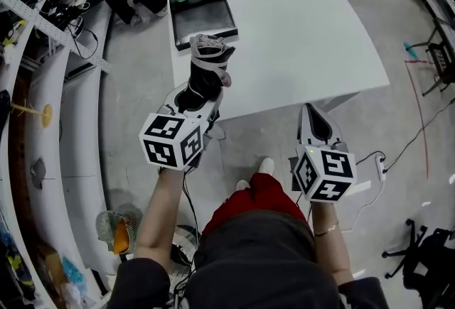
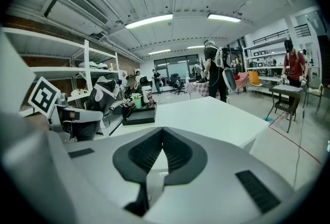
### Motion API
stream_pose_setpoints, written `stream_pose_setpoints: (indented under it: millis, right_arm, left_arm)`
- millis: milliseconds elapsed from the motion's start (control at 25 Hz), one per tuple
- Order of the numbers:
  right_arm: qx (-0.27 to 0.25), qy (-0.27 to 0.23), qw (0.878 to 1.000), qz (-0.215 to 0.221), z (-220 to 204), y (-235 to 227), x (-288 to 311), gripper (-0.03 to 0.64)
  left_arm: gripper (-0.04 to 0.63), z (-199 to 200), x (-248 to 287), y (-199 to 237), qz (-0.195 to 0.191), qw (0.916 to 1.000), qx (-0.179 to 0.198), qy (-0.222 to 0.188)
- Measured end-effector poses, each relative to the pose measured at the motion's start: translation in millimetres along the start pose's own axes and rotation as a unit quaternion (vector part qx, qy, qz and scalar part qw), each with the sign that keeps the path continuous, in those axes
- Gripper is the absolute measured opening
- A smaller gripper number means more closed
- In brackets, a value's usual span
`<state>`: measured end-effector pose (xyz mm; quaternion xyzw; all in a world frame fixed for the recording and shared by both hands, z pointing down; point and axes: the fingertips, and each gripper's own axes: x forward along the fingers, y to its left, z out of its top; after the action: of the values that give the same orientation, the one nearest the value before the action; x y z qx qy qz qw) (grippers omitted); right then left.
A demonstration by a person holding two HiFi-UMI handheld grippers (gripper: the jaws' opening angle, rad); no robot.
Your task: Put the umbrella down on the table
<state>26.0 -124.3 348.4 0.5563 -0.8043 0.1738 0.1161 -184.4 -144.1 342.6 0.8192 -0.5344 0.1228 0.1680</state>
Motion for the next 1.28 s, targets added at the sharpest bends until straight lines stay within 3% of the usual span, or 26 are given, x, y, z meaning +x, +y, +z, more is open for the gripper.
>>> stream_pose_setpoints:
  millis: [600, 1280]
  right_arm:
    - [0.031, 0.026, 0.999, -0.030, -19.9, -37.3, 14.2, 0.018]
    - [0.049, 0.049, 0.996, -0.047, -36.8, -63.4, 22.2, 0.018]
  left_arm:
    - [0.198, -14.2, 61.9, -21.0, -0.053, 0.9940, 0.067, 0.068]
    - [0.198, -45.4, 102.6, -43.5, -0.102, 0.9741, 0.144, 0.142]
